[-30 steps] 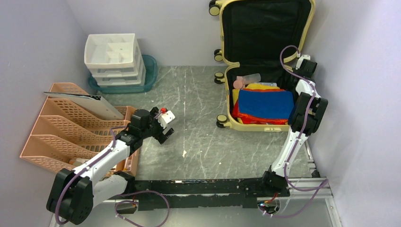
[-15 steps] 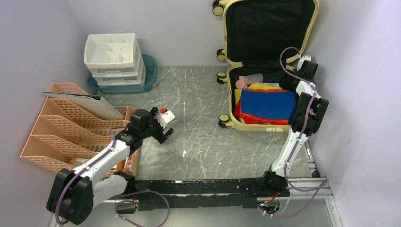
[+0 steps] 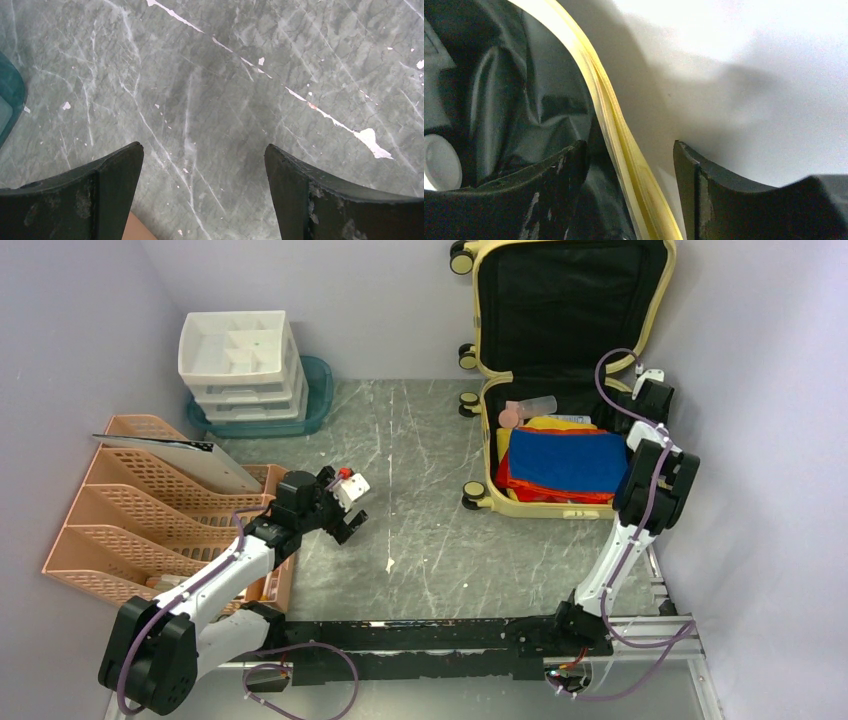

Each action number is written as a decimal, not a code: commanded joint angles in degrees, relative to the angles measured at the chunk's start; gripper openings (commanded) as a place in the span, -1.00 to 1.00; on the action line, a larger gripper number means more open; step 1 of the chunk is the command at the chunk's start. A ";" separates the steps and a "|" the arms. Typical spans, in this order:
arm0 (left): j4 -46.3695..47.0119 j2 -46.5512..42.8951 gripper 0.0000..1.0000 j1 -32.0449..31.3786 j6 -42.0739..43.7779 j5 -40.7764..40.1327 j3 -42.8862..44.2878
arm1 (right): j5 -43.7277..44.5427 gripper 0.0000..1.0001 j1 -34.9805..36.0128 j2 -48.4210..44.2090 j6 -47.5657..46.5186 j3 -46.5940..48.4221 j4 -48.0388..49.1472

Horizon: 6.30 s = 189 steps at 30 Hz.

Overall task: Open, take out, and arrange the luggage
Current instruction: Move the luggage to the center of the board, then pick up the storage box from the bin.

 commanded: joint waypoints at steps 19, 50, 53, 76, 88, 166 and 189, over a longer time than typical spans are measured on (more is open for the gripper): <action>1.84 -1.22 0.91 0.68 -0.85 1.53 1.11 | 8.06 0.64 9.73 -23.04 -2.15 -11.93 -1.27; 1.84 -0.56 0.91 1.34 -0.19 1.84 1.20 | -14.14 0.65 38.95 -29.27 14.91 -17.92 -9.19; 1.65 0.11 0.91 1.34 -0.15 1.91 1.37 | -11.59 0.65 41.05 -27.02 13.66 -16.71 -9.69; 1.41 0.92 0.91 1.43 -0.21 1.70 1.63 | 5.35 0.54 39.51 -20.30 13.40 -19.81 -5.18; 1.32 0.38 0.91 1.51 -0.30 1.87 1.57 | 3.12 0.49 33.99 -20.66 15.05 -19.94 -6.21; -21.42 50.47 0.90 29.96 -16.79 -22.38 89.66 | -40.14 0.99 38.20 -52.61 -1.76 -32.16 -17.44; -12.85 54.34 0.59 34.14 -24.68 -14.27 83.16 | -39.13 0.99 38.20 -51.40 -3.00 -32.86 -17.24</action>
